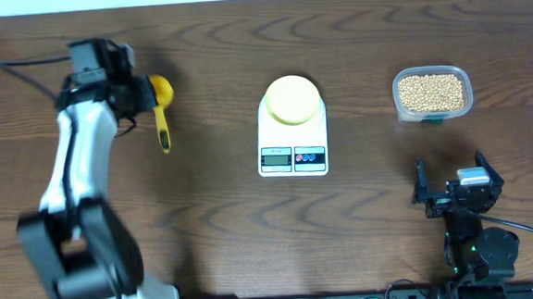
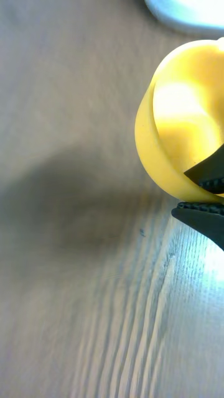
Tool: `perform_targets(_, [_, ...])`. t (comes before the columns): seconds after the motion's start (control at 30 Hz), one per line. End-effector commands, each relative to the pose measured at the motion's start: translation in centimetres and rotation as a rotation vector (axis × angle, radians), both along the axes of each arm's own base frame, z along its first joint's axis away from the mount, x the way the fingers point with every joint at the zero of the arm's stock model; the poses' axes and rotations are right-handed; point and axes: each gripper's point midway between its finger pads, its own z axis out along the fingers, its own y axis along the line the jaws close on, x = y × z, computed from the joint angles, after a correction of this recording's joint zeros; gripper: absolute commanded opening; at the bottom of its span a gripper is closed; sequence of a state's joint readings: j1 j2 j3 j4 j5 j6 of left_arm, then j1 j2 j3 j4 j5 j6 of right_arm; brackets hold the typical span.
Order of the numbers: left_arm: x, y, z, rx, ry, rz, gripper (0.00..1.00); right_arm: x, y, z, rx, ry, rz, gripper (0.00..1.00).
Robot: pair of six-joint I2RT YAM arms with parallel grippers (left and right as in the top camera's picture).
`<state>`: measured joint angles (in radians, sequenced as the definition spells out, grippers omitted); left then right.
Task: Scoop item into bowl and weigh 50g on scale
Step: 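Lift the yellow scoop with the left gripper and rotate it upright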
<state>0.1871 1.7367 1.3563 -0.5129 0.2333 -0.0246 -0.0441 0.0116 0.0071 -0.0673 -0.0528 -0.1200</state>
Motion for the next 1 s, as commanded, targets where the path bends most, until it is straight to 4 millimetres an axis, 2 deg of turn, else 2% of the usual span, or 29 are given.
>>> perform_targets(0.0, [-0.8,-0.3,5.0,-0.077,-0.094,0.116,0.08,0.0,0.3,0.0,0.011,-0.001,0.011,0.99])
perform_targets(0.1, [-1.6,-0.5,7.6,-0.125,-0.143,0.181,0.08,0.0,0.3,0.0,0.011,-0.001,0.011,0.99])
perform_targets(0.2, [-2.2,-0.6,8.6,-0.194,-0.15,0.264,0.08,0.0,0.3,0.0,0.011,-0.001,0.011,0.99])
perform_targets(0.5, [-3.6,-0.9,7.8,-0.365,-0.066,0.483,0.08,0.0,0.3,0.0,0.011,-0.001,0.012,0.99])
perform_targets(0.83, [-3.7,-0.9,7.7,-0.382,-0.056,0.505,0.08,0.0,0.3,0.0,0.011,-0.001,0.011,0.99])
perform_targets(0.97, [-3.9,-1.7,7.5,-0.389,-0.04,0.499,0.07,0.0,0.3,0.0,0.011,-0.001,0.011,0.99])
